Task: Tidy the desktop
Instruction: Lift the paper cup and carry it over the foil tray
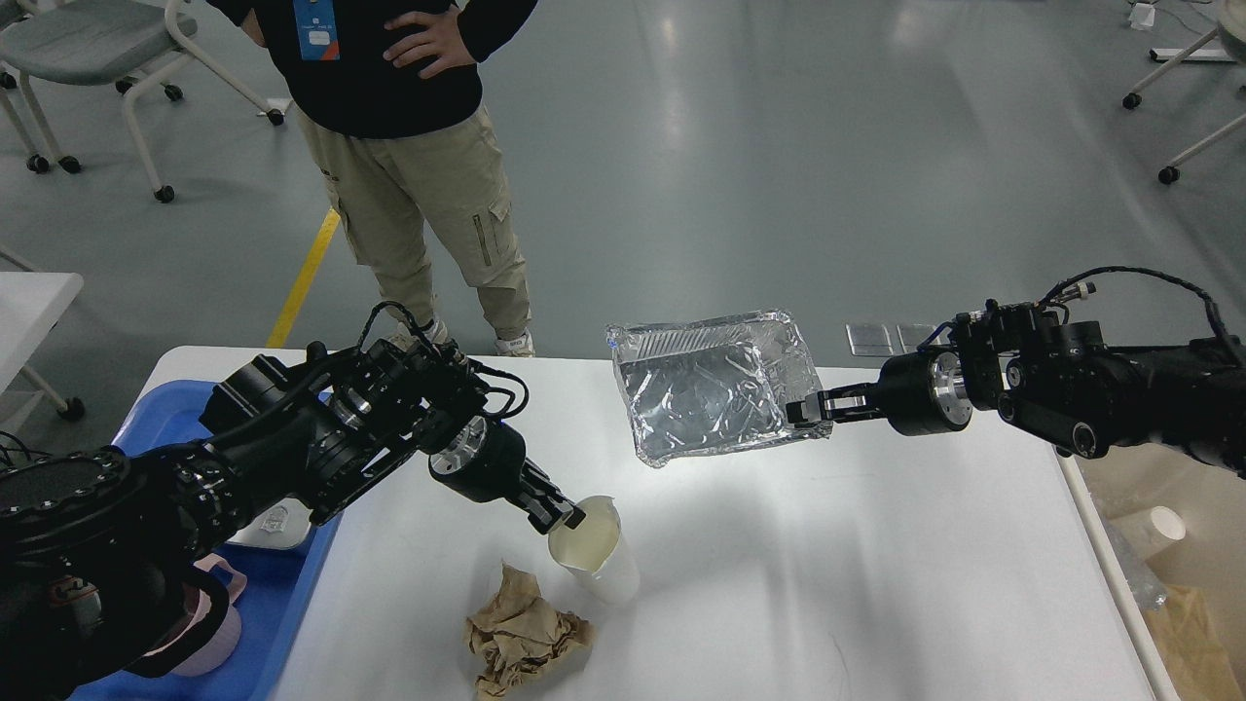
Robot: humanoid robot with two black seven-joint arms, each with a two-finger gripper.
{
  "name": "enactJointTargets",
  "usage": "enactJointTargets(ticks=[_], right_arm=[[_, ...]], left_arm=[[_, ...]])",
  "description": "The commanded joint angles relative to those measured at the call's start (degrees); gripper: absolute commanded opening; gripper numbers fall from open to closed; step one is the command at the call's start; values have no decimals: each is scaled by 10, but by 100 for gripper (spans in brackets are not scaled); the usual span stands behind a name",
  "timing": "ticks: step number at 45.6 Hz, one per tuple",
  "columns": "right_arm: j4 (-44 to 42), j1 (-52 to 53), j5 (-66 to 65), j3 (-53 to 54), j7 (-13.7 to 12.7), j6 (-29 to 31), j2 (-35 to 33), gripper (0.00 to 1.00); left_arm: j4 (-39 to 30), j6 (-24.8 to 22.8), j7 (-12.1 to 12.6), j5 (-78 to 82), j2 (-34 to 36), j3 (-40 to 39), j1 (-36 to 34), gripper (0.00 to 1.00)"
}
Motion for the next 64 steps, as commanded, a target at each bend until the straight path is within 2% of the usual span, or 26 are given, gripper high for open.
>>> enactJointTargets(ticks=[1, 5, 12, 16, 23, 41, 53, 64], right_arm=[[0, 0, 0, 0, 0, 0, 0, 0], [-4, -1, 0, -1, 0, 0, 0, 0], [-5, -2, 0, -2, 0, 0, -1, 0], [-6, -4, 0, -2, -1, 0, 0, 0], [-6, -4, 0, -3, 0, 0, 0, 0], [-5, -21, -1, -4, 0, 0, -4, 0], [-2, -21, -1, -7, 0, 0, -4, 0], [3, -17, -1, -8, 0, 0, -1, 0]], left_arm=[[-10, -12, -14, -14, 22, 12, -24, 1], [-40, -28, -22, -32, 60, 20, -37, 1], [-135, -50, -26, -59, 149, 28, -45, 1], [-185, -51, -27, -64, 198, 28, -42, 2], [-233, -48, -27, -67, 270, 18, -36, 2], [-243, -51, -27, -197, 358, -93, -45, 2], [-277, -52, -27, -255, 400, -119, -45, 3], [-277, -51, -21, -285, 393, -135, -61, 4]])
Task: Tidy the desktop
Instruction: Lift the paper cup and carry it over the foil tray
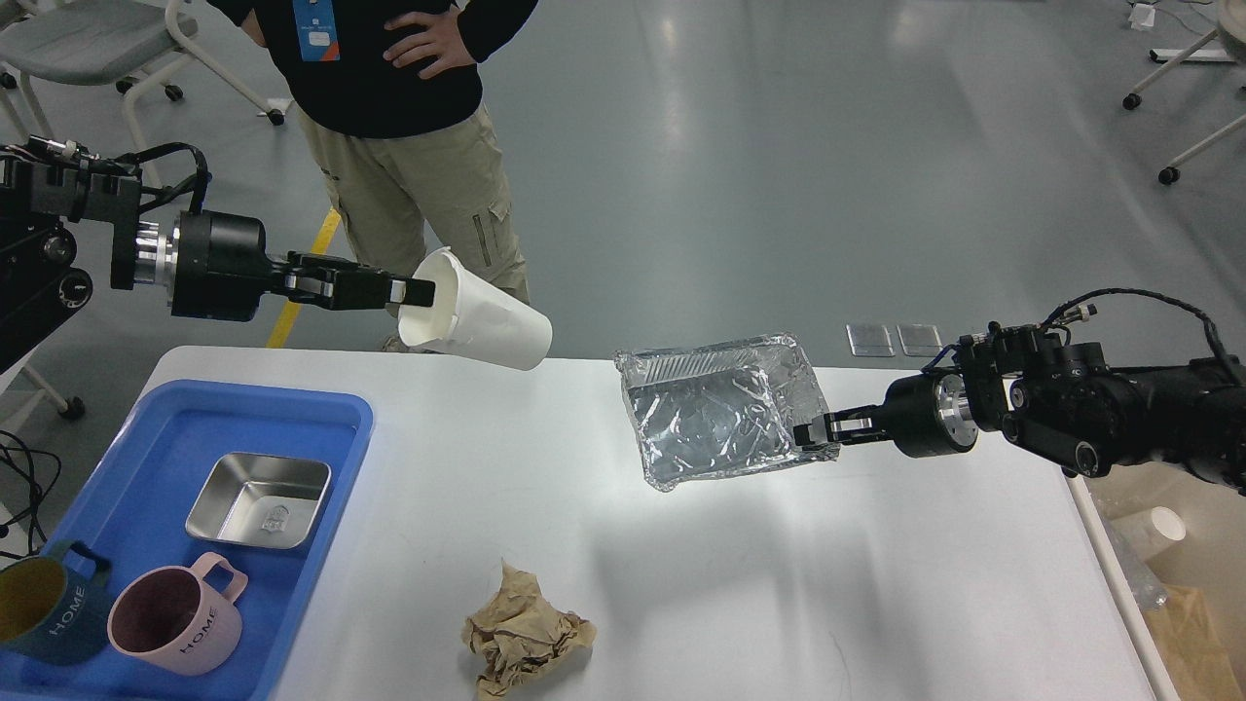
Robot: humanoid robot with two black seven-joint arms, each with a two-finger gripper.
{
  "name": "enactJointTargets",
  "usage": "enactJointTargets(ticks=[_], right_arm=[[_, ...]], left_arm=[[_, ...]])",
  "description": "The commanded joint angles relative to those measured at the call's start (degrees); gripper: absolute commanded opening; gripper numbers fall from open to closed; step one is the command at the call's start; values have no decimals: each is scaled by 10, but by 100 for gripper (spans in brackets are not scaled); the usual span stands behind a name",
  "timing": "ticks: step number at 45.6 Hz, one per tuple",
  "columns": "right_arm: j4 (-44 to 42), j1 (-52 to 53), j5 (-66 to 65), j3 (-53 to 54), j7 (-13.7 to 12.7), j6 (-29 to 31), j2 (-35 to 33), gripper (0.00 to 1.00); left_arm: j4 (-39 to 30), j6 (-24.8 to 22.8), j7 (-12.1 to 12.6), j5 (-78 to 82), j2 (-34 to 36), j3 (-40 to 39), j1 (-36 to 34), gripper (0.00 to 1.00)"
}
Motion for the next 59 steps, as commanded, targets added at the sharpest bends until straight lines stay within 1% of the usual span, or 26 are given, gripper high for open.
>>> enactJointTargets(ticks=[1, 6, 24, 29, 39, 41, 49, 54, 59], right_arm=[[2, 4, 0, 0, 0, 1, 1, 0], [3, 6, 0, 1, 1, 1, 1, 0], [8, 12, 0, 4, 9, 1, 2, 0], [7, 12, 0, 4, 14, 1, 2, 0], [7, 11, 0, 4, 14, 1, 2, 0], [7, 11, 0, 5, 14, 1, 2, 0], [7, 12, 0, 7, 14, 0, 2, 0], [7, 13, 0, 7, 14, 0, 2, 0], [7, 13, 0, 7, 14, 0, 2, 0]], left_arm=[[6, 2, 5, -8, -13, -2, -16, 4], [27, 4, 8, -5, -51, -1, -28, 4], [168, 11, 12, 2, -187, 9, -66, 5], [189, 12, 13, 2, -228, 9, -71, 5], [232, 11, 13, 2, -296, 12, -98, 6], [239, 11, 14, 2, -304, 22, -106, 6], [282, 17, 18, 0, -338, 110, -136, 6], [305, 31, 20, 1, -363, 144, -139, 7], [325, 39, 28, 1, -383, 162, -142, 7]])
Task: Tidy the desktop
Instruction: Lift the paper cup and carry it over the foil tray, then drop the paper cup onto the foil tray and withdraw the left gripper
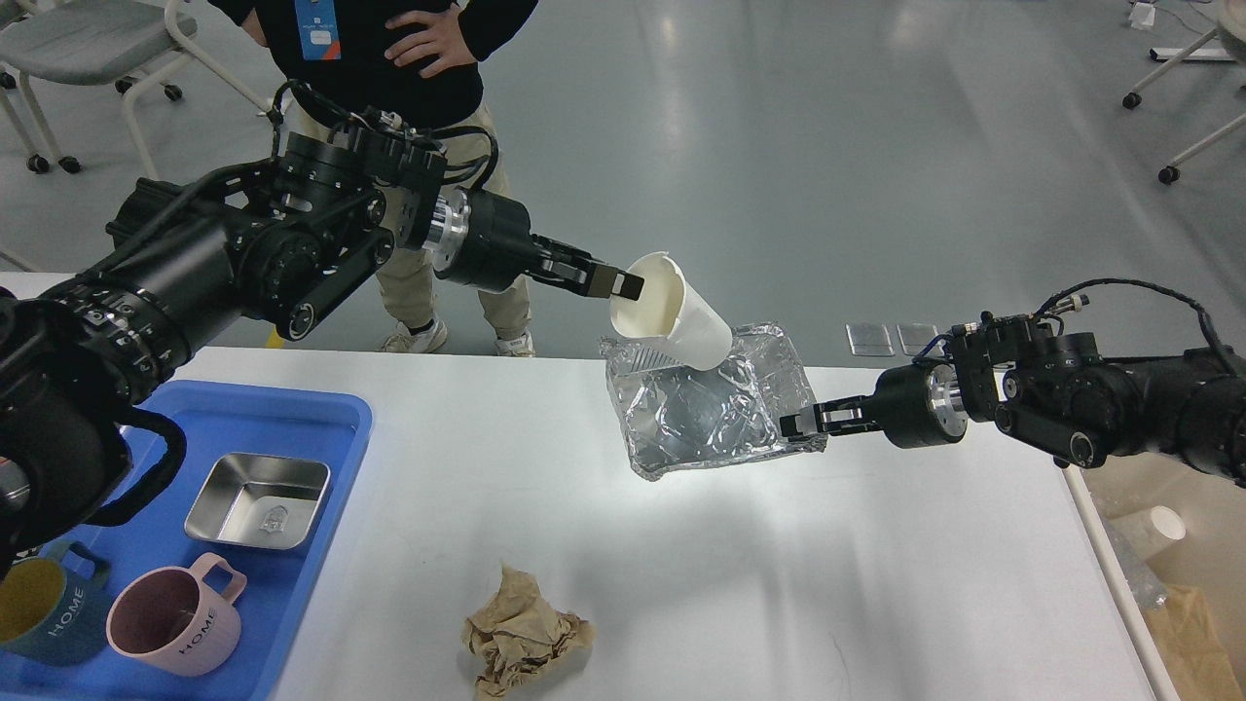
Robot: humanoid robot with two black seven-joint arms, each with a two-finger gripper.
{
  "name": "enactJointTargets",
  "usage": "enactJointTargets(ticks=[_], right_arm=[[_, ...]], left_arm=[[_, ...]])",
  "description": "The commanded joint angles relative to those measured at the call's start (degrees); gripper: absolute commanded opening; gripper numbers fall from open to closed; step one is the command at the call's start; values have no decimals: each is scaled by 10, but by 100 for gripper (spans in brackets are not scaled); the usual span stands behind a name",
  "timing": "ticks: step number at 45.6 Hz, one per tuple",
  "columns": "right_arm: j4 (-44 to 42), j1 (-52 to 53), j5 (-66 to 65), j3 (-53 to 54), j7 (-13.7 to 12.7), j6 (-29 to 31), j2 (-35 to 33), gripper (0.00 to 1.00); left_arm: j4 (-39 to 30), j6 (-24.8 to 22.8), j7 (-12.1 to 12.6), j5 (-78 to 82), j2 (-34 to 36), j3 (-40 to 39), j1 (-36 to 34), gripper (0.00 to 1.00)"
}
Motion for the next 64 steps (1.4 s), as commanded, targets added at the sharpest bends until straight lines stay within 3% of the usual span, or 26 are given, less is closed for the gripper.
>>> enactJointTargets(ticks=[1, 16, 20, 25, 29, 44, 64], right_arm=[[0, 0, 0, 0, 0, 0, 0, 0], [0, 2, 0, 0, 5, 0, -3, 0], [0, 2, 0, 0, 5, 0, -4, 0], [0, 2, 0, 1, 5, -1, -5, 0], [0, 1, 0, 0, 5, -1, -6, 0], [-2, 0, 0, -1, 5, -2, -5, 0], [-6, -8, 0, -2, 5, -4, -4, 0]], left_arm=[[24, 9, 8, 0, -23, 22, -4, 7], [43, 16, 17, -9, -53, 24, -10, 15], [43, 16, 22, -15, -57, 20, -9, 37], [43, 16, 34, -43, -58, 20, -14, 51], [43, 16, 35, -79, -57, 20, -20, 82], [25, -12, 25, -189, 20, 17, -20, 88], [-187, -25, 31, -209, 229, 22, 77, 90]])
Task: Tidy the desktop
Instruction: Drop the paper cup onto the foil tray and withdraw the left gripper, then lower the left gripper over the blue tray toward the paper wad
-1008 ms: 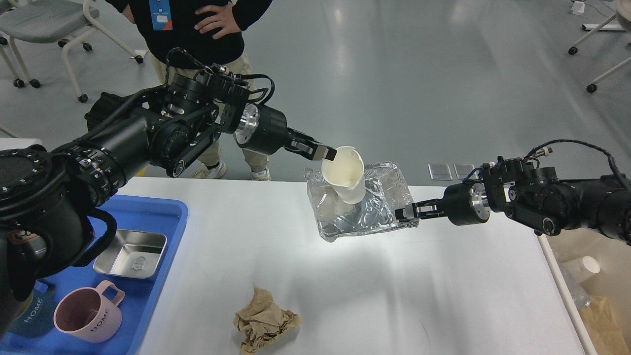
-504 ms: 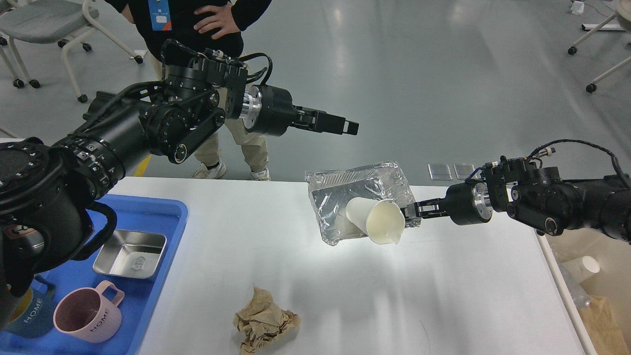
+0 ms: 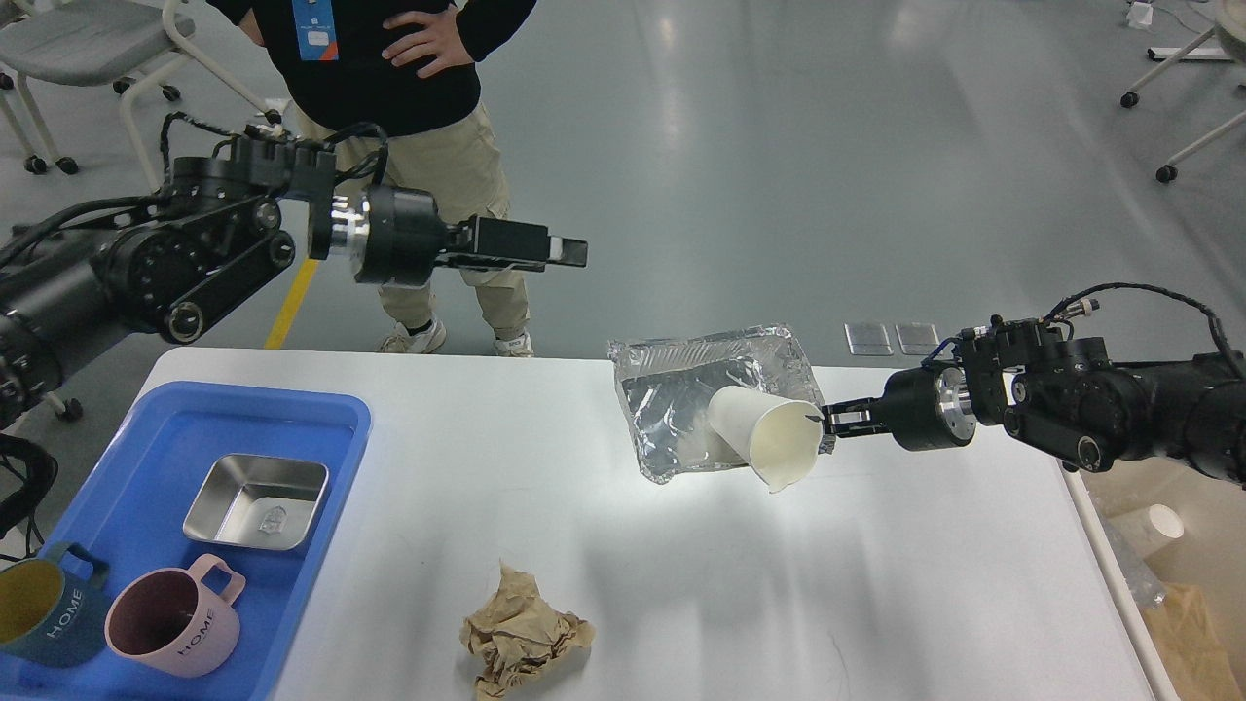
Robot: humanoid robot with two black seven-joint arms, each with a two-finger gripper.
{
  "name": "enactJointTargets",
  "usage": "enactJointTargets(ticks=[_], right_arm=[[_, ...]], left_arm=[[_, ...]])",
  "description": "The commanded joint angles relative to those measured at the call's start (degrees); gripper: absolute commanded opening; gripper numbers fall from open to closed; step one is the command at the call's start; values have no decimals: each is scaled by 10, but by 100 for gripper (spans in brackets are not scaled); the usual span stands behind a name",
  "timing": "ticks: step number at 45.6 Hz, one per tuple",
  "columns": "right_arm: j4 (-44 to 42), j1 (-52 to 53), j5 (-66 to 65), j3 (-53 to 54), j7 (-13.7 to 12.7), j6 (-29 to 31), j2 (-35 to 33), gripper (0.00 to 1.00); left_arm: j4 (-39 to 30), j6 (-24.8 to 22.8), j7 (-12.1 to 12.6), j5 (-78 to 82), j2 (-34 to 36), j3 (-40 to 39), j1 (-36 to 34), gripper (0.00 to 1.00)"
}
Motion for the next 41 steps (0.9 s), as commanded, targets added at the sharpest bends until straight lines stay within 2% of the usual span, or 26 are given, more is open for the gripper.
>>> enactJointTargets(ticks=[1, 10, 22, 27, 41], right_arm=[[0, 0, 0, 0, 0, 0, 2, 0], [-3, -1, 0, 0, 0, -1, 5, 0], [-1, -1, 0, -1, 0, -5, 4, 0], [-1, -2, 0, -1, 0, -6, 2, 0], [-2, -3, 0, -1, 0, -10, 5, 0]], left_arm=[[-71, 1, 0, 3, 71, 1, 32, 90], [-159, 3, -1, 5, 169, 0, 74, 90], [-237, 7, -1, 76, 245, -5, 131, 91], [-259, 7, -1, 76, 275, -7, 133, 91], [-386, 21, 1, 81, 391, -6, 135, 91]])
